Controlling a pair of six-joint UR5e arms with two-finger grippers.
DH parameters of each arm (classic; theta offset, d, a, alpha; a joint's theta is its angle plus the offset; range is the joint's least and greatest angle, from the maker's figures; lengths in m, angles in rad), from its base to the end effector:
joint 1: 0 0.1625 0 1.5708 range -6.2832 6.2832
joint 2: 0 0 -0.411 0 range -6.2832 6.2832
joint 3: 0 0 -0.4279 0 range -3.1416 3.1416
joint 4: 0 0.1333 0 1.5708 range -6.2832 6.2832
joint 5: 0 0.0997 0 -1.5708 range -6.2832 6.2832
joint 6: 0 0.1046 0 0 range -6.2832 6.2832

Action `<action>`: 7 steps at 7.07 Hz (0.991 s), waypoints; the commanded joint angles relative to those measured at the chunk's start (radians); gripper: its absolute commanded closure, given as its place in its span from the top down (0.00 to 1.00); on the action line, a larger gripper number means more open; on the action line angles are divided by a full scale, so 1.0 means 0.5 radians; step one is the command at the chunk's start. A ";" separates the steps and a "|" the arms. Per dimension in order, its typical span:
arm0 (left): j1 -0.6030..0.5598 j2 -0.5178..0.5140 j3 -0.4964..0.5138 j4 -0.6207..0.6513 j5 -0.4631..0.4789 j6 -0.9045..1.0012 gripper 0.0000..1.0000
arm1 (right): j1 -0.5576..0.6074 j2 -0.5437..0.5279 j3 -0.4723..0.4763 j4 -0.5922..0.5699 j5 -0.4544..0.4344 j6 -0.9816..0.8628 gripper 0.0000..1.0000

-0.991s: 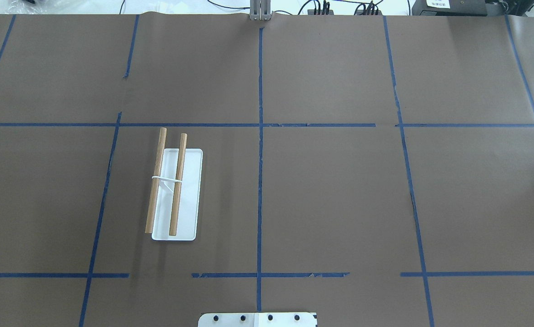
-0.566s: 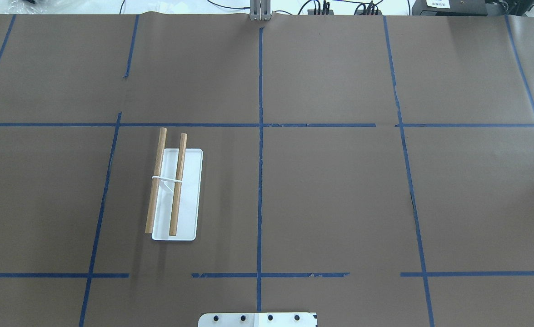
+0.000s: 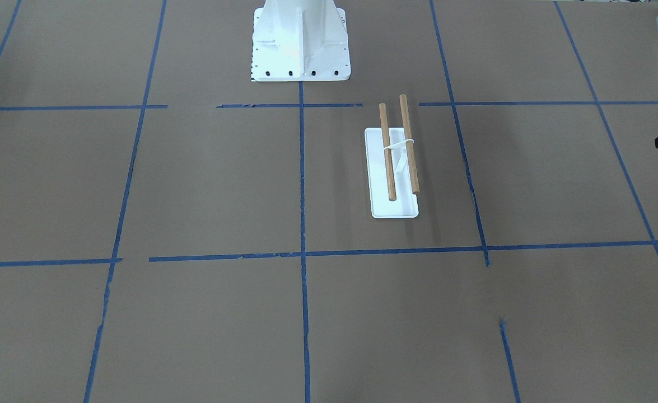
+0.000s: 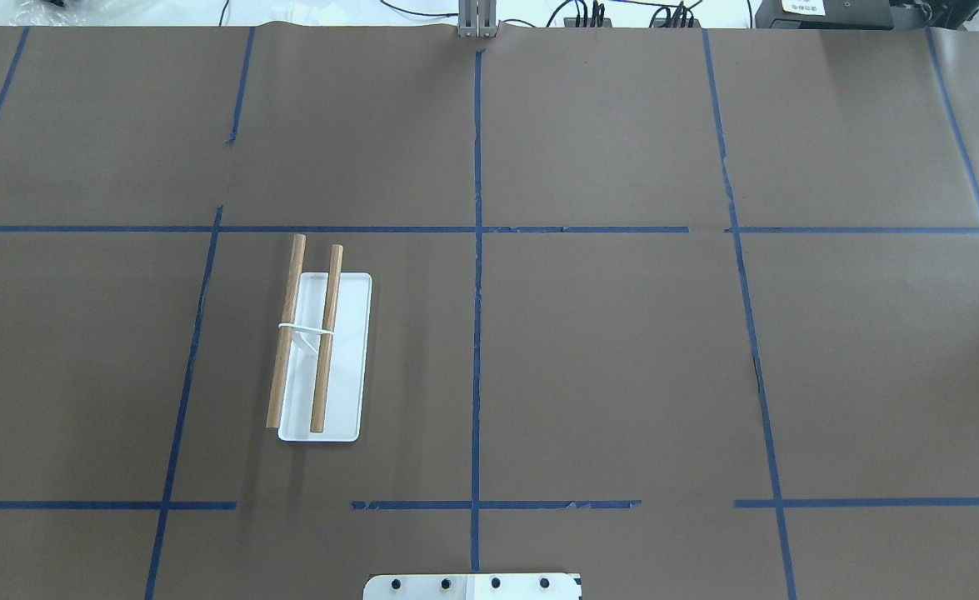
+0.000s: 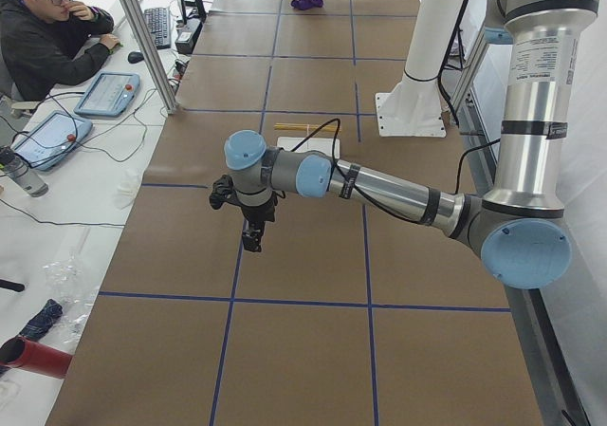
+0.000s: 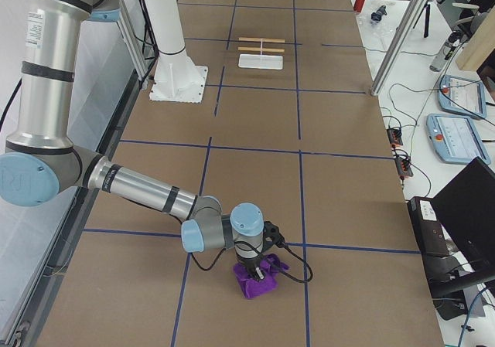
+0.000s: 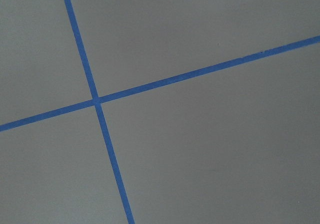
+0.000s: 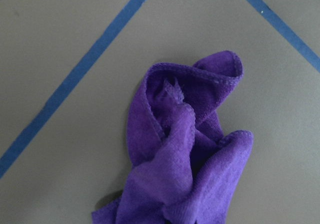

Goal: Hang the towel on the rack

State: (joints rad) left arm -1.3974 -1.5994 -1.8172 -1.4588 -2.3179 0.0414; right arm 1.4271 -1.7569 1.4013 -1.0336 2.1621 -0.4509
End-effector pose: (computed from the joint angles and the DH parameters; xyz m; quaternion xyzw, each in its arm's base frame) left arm 0.0309 -0.5371 0.5167 0.0516 0.3679 0.1290 0.9194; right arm 0.0114 -0.4450 0.7828 0.1301 -0.2735 -0.3043 0.9031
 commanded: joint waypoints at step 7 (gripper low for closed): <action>0.012 -0.448 0.113 -0.573 0.000 -0.579 1.00 | -0.432 0.730 0.492 -0.194 0.432 1.049 0.00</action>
State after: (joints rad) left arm -1.3939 -1.7945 -1.7486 -1.6779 -2.3167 -0.0816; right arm 1.2892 -1.4709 1.6260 -1.1369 2.3963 -0.0870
